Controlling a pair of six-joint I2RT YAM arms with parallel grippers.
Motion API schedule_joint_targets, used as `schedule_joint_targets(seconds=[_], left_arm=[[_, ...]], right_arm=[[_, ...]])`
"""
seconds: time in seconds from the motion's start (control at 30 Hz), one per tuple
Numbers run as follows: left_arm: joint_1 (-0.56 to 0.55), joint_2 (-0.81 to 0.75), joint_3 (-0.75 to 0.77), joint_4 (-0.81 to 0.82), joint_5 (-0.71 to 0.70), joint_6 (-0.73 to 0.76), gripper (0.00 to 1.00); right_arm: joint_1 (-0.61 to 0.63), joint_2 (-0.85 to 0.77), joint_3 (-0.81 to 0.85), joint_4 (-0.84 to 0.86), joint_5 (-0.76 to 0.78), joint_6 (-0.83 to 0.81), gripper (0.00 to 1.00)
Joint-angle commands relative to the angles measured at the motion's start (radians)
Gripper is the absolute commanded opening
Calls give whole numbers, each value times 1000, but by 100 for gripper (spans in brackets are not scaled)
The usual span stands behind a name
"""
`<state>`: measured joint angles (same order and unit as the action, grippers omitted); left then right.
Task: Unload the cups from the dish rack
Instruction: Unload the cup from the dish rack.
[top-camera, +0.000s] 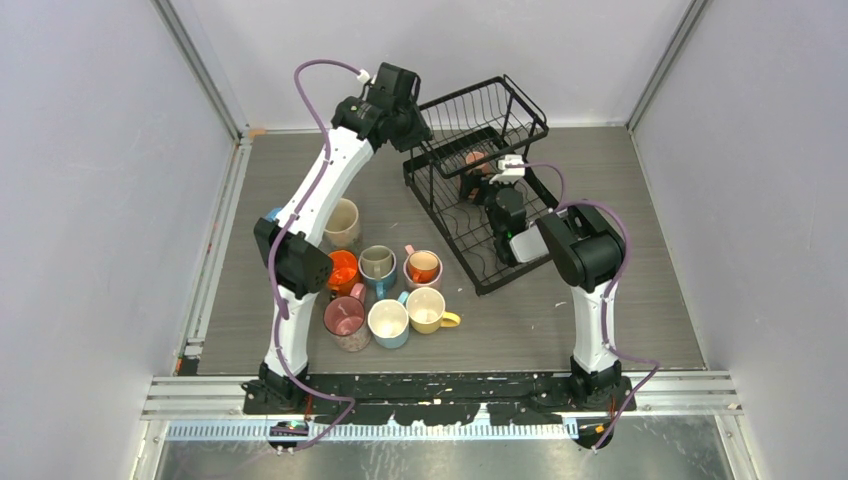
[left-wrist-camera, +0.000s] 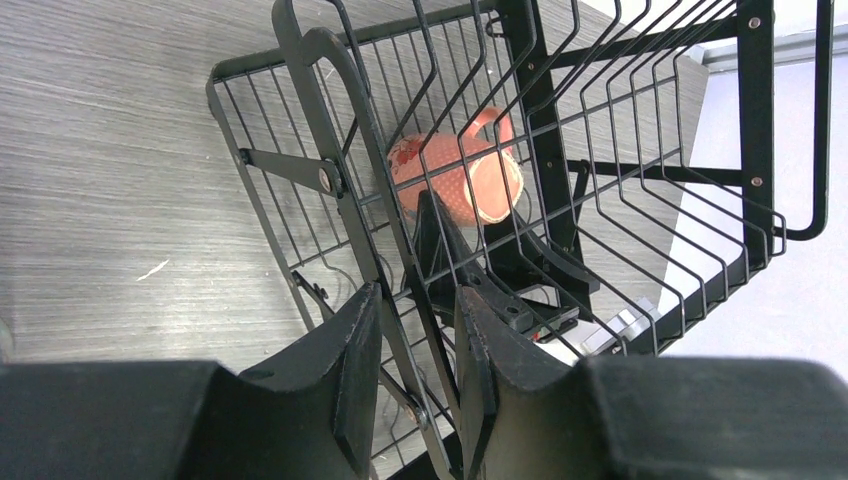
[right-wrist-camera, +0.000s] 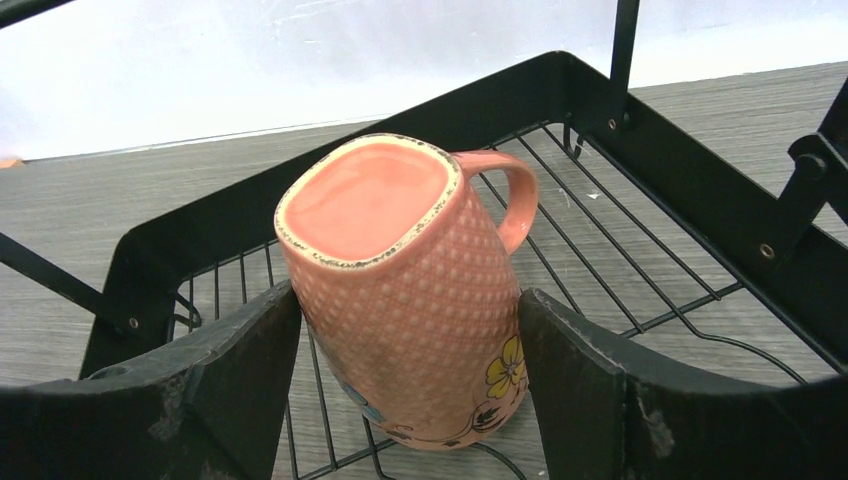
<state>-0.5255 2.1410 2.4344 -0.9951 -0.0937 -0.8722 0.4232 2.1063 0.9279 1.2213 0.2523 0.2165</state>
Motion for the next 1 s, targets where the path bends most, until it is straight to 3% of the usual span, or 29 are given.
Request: schedule_joint_targets(seconds=[0.0,0.8,0.97], left_arm=[[-1,-20,-2,-16,47,-15,0],[16,-19,-51,27,28,-52,0],[18,-18,-53,28,33,-54,0]], right_arm=[[5,-62,-23,71,18,-30,63],[35,-254,-298,134,84,-52,63],[46,-301,-360,144,102,-52,70]])
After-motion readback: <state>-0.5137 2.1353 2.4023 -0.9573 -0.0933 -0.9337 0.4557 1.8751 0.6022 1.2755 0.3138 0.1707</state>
